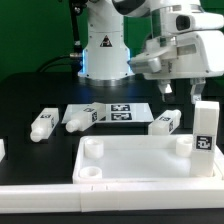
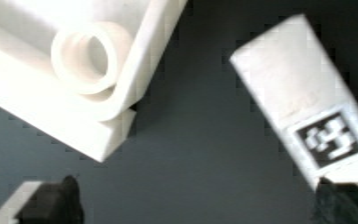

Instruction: Assemble desk

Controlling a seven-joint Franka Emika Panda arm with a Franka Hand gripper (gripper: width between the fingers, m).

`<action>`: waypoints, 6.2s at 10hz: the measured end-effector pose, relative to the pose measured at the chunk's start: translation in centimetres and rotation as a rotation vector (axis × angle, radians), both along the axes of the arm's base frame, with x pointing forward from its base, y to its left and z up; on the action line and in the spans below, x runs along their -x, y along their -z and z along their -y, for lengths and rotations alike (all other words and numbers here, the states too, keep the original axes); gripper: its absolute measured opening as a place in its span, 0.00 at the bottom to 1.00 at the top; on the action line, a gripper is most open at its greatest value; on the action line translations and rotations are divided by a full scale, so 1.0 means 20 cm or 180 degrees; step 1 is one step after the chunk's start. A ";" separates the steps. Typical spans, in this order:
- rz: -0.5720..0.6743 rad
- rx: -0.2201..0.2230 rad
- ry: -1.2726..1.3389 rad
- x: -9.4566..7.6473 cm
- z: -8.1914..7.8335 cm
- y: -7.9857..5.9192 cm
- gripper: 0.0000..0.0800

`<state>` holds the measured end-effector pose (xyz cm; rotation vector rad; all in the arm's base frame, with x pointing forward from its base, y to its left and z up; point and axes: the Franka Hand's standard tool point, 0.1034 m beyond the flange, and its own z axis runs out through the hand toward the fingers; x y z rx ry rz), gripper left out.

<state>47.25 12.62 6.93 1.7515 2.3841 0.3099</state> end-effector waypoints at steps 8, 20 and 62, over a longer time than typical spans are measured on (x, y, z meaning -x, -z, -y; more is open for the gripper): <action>-0.0249 -0.0584 0.2541 -0.02 0.04 0.00 0.81; -0.0782 -0.1390 0.6810 -0.07 0.24 0.04 0.81; -0.4664 0.1086 0.7584 0.12 0.23 0.29 0.36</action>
Offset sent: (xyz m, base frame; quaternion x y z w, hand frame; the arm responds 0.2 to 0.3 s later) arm 0.0000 0.0000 0.0000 0.0000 0.0000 0.1296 0.9916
